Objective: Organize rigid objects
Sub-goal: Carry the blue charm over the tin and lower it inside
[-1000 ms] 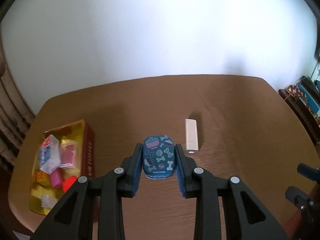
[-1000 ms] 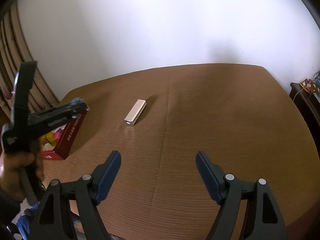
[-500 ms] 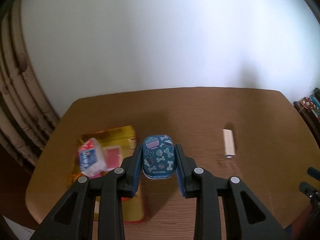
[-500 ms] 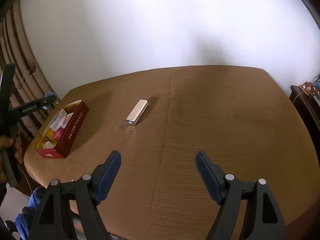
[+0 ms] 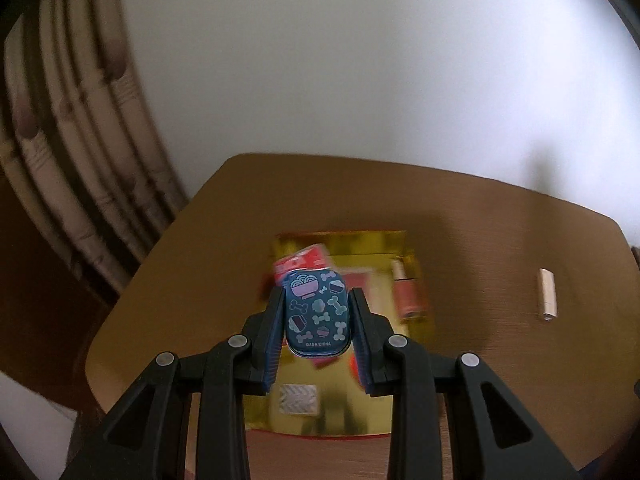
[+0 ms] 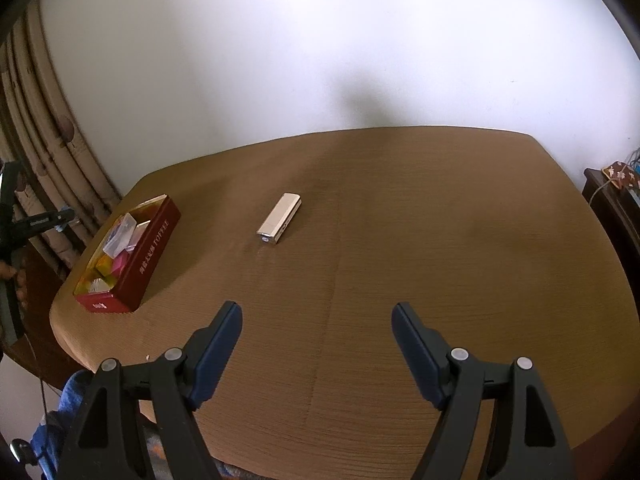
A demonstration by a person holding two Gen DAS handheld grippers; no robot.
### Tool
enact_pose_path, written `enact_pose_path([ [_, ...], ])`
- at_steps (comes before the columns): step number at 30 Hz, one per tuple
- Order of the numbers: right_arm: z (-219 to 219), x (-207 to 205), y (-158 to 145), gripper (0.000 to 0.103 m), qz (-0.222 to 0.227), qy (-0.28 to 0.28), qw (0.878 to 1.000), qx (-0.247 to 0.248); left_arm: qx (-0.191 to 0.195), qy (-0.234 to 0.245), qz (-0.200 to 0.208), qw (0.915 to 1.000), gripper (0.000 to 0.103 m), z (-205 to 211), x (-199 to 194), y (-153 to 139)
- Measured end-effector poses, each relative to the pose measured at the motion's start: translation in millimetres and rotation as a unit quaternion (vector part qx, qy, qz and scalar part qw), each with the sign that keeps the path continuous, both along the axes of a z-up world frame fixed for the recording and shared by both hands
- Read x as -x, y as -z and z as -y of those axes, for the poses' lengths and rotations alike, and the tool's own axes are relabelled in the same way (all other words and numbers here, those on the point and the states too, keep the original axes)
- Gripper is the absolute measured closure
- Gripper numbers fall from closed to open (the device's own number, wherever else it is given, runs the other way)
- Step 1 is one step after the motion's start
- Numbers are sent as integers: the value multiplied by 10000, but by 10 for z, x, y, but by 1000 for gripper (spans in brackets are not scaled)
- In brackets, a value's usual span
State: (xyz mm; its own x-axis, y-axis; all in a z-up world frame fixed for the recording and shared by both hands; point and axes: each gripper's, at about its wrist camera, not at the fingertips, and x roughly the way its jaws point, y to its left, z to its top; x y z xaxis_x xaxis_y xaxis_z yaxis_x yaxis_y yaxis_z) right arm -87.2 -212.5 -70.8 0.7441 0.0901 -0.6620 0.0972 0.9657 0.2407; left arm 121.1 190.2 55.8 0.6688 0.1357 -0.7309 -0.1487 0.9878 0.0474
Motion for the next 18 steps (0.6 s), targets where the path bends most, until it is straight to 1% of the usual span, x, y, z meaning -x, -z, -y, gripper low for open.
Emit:
enact_pose_path([
  [5, 0, -15, 24, 24, -53, 5, 10000, -17, 129, -293, -161, 9994, 75, -305, 30, 94],
  [8, -16, -25, 42, 24, -89, -22, 10000, -7, 80, -358, -280, 9989, 75, -392, 43, 176],
  [11, -39, -27, 49, 24, -100, -39, 9999, 8, 115, -370, -402, 9984, 75, -403, 61, 276],
  [18, -31, -16, 55, 24, -126, -51, 9999, -5, 100, -305, -793, 9963, 75, -333, 117, 649],
])
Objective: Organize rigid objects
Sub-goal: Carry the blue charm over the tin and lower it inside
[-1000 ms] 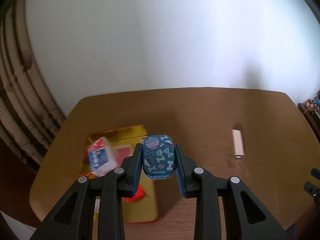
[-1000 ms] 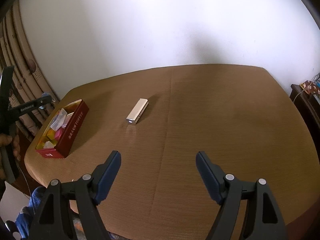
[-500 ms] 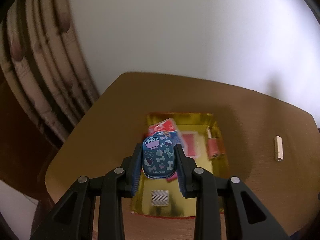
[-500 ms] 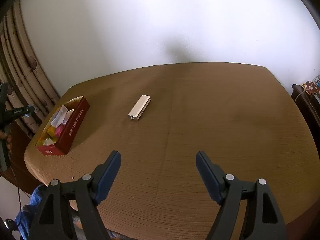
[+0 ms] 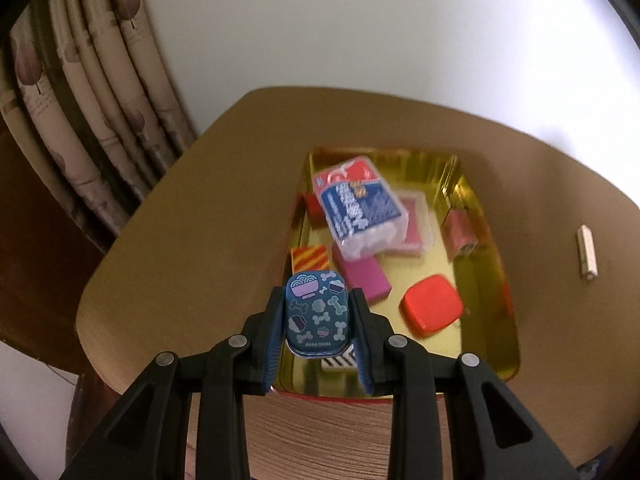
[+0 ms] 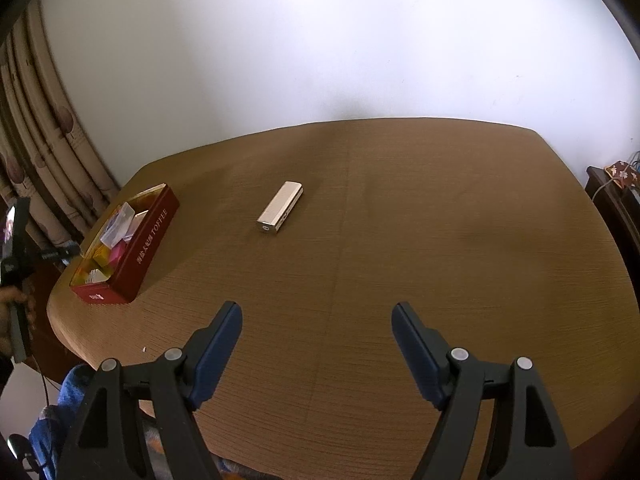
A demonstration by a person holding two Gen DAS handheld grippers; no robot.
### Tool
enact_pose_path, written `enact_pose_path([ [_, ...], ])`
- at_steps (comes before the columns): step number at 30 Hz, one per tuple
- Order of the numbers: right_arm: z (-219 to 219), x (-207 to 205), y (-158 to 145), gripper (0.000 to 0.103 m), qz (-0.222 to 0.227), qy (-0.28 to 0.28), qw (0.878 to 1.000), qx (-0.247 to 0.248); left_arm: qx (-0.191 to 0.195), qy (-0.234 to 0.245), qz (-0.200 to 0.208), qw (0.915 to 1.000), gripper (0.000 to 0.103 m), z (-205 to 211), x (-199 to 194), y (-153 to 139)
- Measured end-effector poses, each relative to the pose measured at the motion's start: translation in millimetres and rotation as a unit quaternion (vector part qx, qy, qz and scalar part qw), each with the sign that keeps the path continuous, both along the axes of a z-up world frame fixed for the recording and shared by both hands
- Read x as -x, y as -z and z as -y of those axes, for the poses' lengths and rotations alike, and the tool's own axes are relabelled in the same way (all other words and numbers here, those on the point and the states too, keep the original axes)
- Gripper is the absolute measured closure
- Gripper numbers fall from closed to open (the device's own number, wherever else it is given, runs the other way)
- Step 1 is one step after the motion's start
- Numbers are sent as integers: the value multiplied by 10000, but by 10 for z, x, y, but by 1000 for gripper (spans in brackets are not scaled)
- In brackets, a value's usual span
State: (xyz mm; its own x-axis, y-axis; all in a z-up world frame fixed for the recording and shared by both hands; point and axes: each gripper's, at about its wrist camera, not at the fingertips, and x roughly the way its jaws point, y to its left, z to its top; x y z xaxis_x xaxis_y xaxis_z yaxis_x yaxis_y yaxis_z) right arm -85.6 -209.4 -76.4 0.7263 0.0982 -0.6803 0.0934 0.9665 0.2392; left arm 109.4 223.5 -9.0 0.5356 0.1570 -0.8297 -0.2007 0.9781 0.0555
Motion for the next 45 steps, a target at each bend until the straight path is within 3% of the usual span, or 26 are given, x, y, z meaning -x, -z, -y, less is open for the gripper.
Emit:
enact_pose_path([
  [7, -29, -9, 9, 24, -30, -6, 10000, -5, 52, -127, -243, 9996, 75, -85, -39, 208],
  [14, -90, -12, 27, 24, -78, -66, 9999, 47, 47, -105, -282, 9995, 75, -77, -39, 234],
  [21, -82, -31, 38, 24, -107, -57, 9999, 37, 115, 258, -455, 9986, 75, 64, 41, 261],
  [27, -129, -31, 39, 24, -110, -128, 9998, 89, 258, -43, -587, 9979, 75, -48, -3, 403],
  [32, -121, -21, 40, 24, -124, -103, 9998, 69, 123, -118, -508, 9986, 75, -22, -44, 406],
  [35, -117, -26, 39, 24, -125, -105, 9998, 72, 371, -205, -503, 9978, 75, -72, -76, 427],
  [37, -124, -30, 27, 24, -104, -113, 9998, 81, 1003, 103, -510, 9936, 76, -21, -88, 444],
  [40, -141, -29, 34, 24, -114, -120, 9998, 89, 672, 441, -404, 9959, 76, 182, -65, 385],
  [45, -124, -35, 48, 24, -152, -109, 9998, 79, 435, 115, -256, 9987, 76, 127, -70, 313],
])
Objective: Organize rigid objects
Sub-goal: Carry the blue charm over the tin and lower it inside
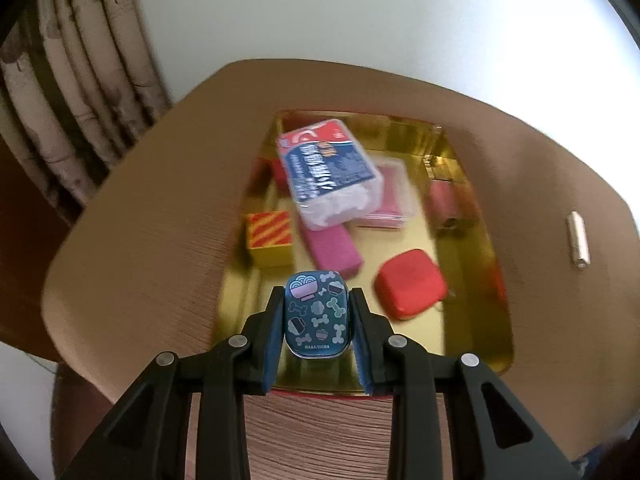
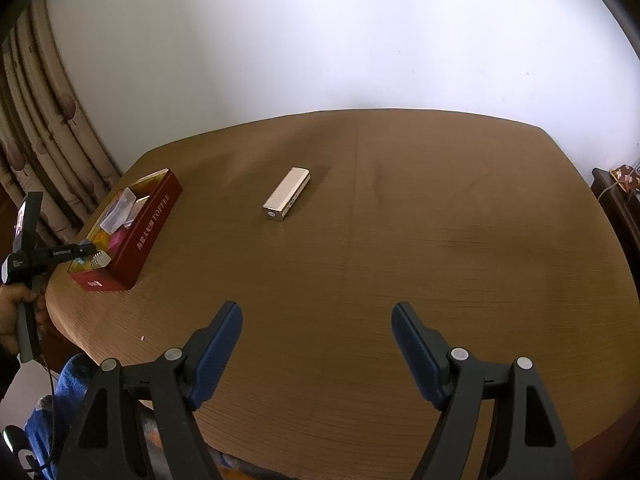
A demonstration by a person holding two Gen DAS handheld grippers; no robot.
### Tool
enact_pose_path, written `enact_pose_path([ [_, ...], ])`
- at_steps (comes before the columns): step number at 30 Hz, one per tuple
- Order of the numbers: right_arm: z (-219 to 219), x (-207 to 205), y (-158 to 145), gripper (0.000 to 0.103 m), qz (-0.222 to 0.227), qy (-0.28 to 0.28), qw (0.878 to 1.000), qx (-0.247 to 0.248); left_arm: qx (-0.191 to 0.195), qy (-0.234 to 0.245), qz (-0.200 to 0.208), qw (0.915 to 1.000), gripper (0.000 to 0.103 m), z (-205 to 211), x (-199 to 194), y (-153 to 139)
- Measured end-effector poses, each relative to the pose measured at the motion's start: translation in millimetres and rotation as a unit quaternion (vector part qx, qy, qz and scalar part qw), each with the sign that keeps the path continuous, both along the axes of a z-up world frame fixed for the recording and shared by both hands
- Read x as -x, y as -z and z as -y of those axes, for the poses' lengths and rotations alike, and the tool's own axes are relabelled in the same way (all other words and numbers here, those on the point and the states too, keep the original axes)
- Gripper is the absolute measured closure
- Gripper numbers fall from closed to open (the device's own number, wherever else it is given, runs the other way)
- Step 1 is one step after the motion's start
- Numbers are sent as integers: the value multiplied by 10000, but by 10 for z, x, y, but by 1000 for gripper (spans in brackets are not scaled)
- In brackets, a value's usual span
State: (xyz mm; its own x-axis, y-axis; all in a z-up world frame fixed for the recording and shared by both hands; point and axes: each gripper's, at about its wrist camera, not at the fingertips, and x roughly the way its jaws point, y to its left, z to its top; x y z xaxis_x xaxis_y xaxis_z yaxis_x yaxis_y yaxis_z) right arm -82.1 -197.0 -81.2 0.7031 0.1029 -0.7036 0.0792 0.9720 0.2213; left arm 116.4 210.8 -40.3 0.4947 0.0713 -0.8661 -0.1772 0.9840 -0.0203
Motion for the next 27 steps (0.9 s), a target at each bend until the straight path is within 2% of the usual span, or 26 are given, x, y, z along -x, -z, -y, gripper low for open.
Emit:
enact_pose_path([
  [6, -9, -6, 1, 24, -6, -23, 10000, 1, -256, -159, -286, 9991, 75, -88, -19, 118],
  [8, -15, 0, 7, 24, -14, -20, 10000, 4, -365, -202, -211, 9989, 75, -85, -16, 121],
  [15, 0, -8, 4, 24, -18, -14, 10000, 0, -291, -610, 73, 9977, 76, -218, 62, 5],
  [18, -18, -27, 4, 24, -24, -46, 10000, 5, -258, -540, -109, 9981, 76, -178, 32, 86],
  [27, 9, -18, 17, 24, -26, -26, 10000, -11, -220, -603, -206, 9977, 76, -158, 2, 207],
])
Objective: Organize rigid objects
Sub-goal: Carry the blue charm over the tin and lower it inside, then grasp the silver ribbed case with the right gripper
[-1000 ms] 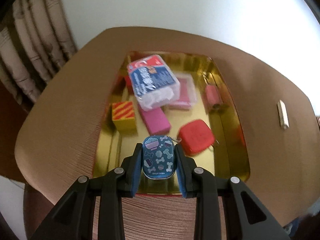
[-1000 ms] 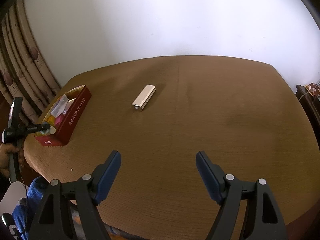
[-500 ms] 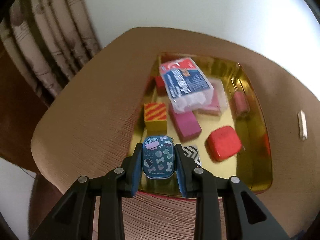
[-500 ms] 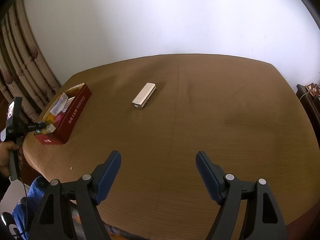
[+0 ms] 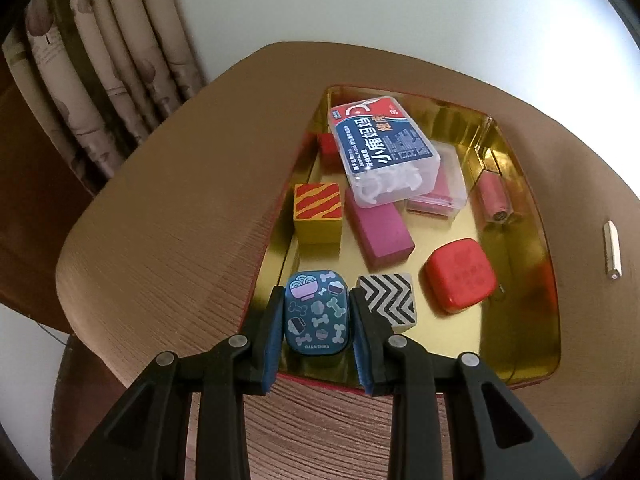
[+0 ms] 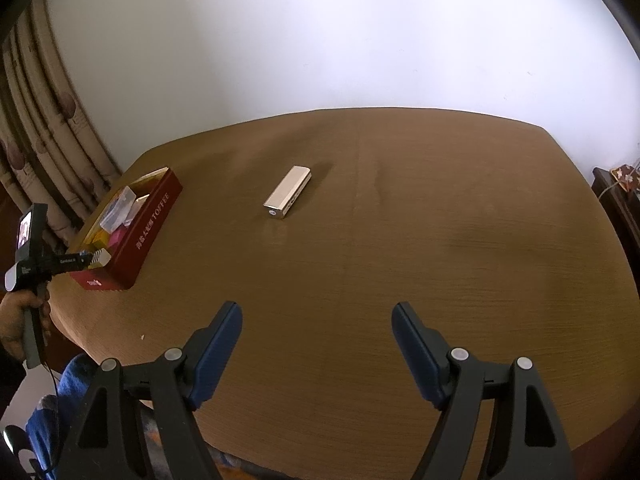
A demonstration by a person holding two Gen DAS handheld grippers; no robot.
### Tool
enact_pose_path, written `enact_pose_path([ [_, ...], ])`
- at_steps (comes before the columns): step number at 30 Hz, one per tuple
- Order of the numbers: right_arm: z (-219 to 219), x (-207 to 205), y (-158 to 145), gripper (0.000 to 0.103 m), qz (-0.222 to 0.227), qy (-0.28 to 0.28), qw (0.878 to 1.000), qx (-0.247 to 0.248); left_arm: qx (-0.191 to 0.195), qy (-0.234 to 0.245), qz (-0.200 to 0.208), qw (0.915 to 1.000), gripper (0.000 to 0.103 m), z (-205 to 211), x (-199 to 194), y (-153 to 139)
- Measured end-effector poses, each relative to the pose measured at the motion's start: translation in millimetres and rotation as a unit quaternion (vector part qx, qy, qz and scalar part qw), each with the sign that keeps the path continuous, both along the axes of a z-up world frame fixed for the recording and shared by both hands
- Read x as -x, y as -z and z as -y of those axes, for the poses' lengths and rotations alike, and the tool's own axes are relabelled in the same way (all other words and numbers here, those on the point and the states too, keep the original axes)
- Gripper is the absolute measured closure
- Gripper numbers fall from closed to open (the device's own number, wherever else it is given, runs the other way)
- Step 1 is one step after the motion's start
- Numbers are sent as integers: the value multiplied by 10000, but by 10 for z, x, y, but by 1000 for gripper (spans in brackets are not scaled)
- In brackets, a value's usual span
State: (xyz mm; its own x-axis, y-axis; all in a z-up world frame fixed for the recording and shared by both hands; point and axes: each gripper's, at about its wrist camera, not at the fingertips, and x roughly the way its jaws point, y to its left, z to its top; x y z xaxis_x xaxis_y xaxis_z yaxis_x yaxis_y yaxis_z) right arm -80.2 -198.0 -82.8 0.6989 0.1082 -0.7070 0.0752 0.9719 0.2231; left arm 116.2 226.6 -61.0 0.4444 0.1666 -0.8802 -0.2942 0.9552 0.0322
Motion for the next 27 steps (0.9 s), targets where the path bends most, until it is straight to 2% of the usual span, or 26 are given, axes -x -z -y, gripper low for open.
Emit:
enact_pose_path([
  [4, -26, -16, 9, 24, -24, -56, 10000, 28, 29, 181, 12, 9998, 76, 51, -44, 31],
  [7, -43, -14, 12, 24, -29, -76, 10000, 48, -119, 376, -51, 9992, 75, 180, -84, 69],
  [14, -27, -22, 11, 24, -38, -71, 10000, 27, -379, 346, -54, 9987, 68, 243, -70, 114],
  [18, -27, -17, 19, 24, -56, -92, 9999, 9, -276, 331, 203, 9989, 44, 216, -1, 83],
  [19, -21, -10, 24, 24, -59, -84, 9999, 16, -248, 289, 421, 9984, 41, 217, 60, 5],
  [21, -11, -11, 56, 24, -104, -75, 9999, 38, -138, 362, 934, 9949, 21, 203, 191, -205],
  [22, -7, -21, 88, 23, -152, -64, 9998, 61, -141, 425, 1233, 9914, 14, 199, 280, -361],
  [23, -11, -35, 102, 23, -174, -64, 9998, 79, -306, 441, 1489, 9874, 7, 200, 370, -529],
  [25, -20, -61, 154, 23, -225, -45, 9996, 164, -603, 424, 1807, 9808, 4, 191, 507, -788],
  [27, -41, -82, 223, 24, -254, -49, 9995, 184, -685, 521, 2078, 9744, 0, 151, 653, -1015],
])
